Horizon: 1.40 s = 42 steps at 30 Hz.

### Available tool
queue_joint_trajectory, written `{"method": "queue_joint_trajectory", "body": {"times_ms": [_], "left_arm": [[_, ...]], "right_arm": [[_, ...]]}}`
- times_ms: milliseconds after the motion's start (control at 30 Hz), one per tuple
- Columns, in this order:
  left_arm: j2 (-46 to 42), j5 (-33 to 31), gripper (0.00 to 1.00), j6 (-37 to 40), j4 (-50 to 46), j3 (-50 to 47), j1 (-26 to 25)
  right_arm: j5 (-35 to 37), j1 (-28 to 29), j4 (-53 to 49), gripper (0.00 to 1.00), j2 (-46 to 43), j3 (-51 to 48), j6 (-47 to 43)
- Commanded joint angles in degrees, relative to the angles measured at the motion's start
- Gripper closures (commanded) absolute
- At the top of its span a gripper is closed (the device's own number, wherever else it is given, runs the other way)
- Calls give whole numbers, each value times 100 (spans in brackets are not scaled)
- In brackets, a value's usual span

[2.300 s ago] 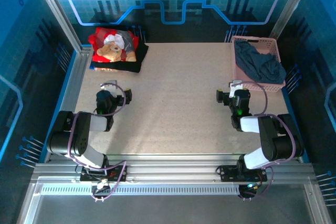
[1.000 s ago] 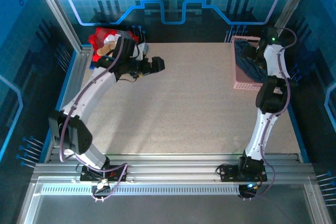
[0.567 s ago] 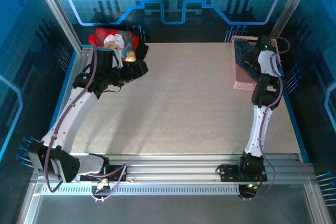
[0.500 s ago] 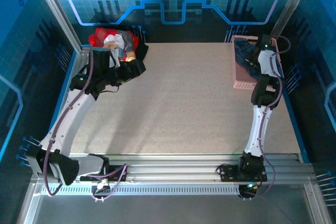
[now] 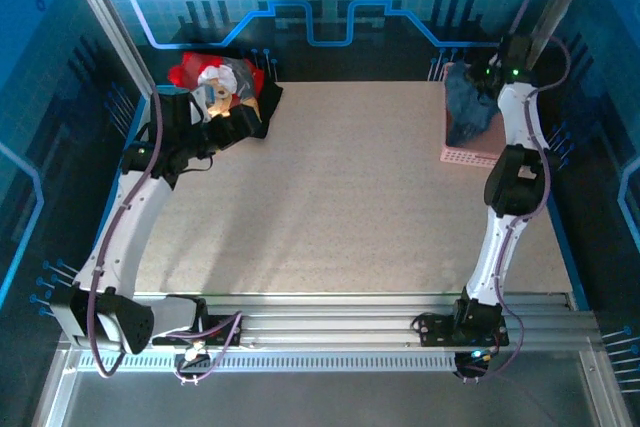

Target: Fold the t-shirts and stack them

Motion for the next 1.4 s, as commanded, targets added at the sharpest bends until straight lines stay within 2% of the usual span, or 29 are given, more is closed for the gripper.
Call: {"method": "queue_joint_trajectory", "body": {"times_ms": [0, 100, 233, 333, 433, 533, 700, 767, 800, 833, 867, 933, 1067, 1167, 1267, 1367], "left_arm": [[212, 120, 1, 135, 543, 112, 135], [414, 129, 1, 95, 800, 280, 160], [634, 142, 1, 69, 1054, 528, 162], [696, 114, 1, 94, 1058, 692, 169], [638, 96, 1, 141, 1002, 744, 179], [463, -135, 1, 222, 805, 691, 197], [60, -481, 1, 349, 496, 290, 198], [-93, -422, 1, 323, 494, 25, 190], [-160, -374, 1, 324, 486, -97, 176], [-235, -347, 1, 329, 478, -252, 134], [-297, -346, 1, 345, 438, -394, 65], [-349, -329, 1, 412, 327, -580, -191], [-316, -301, 1, 459, 197, -929, -953], [-264, -54, 1, 189, 325, -1248, -1315], [-115, 177, 1, 69, 424, -1376, -1748], [228, 322, 1, 122, 345, -1293, -2192]], "right_arm": [[-910, 467, 1131, 100, -1264, 115, 108], [-1222, 854, 961, 100, -1698, 509, -159], [-1760, 1434, 356, 100, -1811, 1357, -212], [-1775, 2003, -364, 100, -1784, 1904, -455], [-1609, 2493, -869, 100, -1872, 1879, -558], [-1260, 2893, -1186, 100, -2164, 1202, -759], [-1378, 3130, -302, 100, -2876, -1556, -506], [-1704, 3138, -176, 84, -2867, -2215, -406], [-1909, 3140, -165, 71, -2799, -2435, -383], [-1977, 3145, -254, 51, -2734, -2568, -309], [-2058, 3141, -337, 42, -2702, -2637, -292], [-2102, 3141, -551, 29, -2749, -2632, -417], [-1476, 3029, -1692, 15, -3065, -2275, -1072], [-911, 2796, -2659, 14, -3288, -2321, -1266], [-222, 2540, -3000, 12, -3858, -3158, -1186], [-555, 1996, -2548, 9, -4636, -4546, -827]]}}
